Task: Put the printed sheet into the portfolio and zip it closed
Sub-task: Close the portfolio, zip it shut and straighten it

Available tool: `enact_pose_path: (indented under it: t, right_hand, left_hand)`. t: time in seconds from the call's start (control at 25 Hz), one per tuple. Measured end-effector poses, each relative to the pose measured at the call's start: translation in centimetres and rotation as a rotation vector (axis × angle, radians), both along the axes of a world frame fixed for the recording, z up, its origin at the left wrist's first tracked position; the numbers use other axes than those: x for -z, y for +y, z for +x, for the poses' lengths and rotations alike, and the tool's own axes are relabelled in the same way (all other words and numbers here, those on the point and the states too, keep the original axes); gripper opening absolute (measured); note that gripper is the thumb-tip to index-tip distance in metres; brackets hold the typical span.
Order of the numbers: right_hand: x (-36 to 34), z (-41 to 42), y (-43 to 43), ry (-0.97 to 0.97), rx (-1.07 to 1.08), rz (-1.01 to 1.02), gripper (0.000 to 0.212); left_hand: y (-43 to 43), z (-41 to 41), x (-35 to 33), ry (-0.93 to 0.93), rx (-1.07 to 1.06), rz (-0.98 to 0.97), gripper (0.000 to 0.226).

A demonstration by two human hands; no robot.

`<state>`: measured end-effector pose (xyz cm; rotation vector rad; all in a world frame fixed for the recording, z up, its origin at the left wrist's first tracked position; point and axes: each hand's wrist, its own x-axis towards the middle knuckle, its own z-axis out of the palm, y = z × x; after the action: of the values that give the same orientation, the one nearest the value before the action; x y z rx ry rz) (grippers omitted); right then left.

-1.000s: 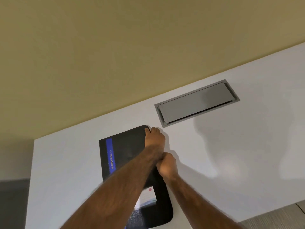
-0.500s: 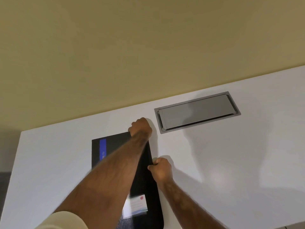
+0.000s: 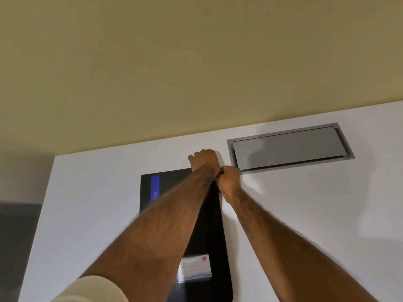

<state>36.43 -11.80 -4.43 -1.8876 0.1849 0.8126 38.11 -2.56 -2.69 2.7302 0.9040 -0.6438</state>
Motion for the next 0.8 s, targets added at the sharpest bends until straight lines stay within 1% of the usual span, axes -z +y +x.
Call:
enact_pose_path:
  t: [0.08,0.16,0.32,0.48,0.64,0.76,0.8]
  right_hand:
    - [0.3,0.4,0.3,-0.055,-0.079,-0.071,0.035]
    - [0.5,0.7,0.4,-0.066,-0.087,-0.109,0.033]
    - [1.2,0.9,0.4,-0.064,-0.046,-0.095,0.026]
    - [1.2,0.9,0.6,-0.105,-0.127,-0.147,0.029]
    - [0.9,1.0,0.7,-0.124,-0.16,-0.147,0.03]
    - [0.8,0.8,0.6,-0.096,-0.099,-0.111,0.035]
    - [0.8,0.8,0.5,-0.09,-0.077,-0.111,0.034]
  left_hand:
    - [1.2,-0.5,0.2,-0.022,-0.051,0.01,0.038]
    - [2.9,-1.0,0.1,-0.022,-0.145,-0.027,0.038]
    - [7.3,-3.0,0.0,-0.025,-0.372,-0.079,0.041]
    - [12.7,-6.6,0.4,-0.021,-0.546,-0.098,0.037]
    - [16.6,-10.1,0.6,-0.072,-0.646,-0.119,0.035]
    - [18.5,-12.0,0.7,-0.085,-0.686,-0.126,0.038]
    - [18.9,-12.5,0.8,-0.101,-0.695,-0.137,0.038]
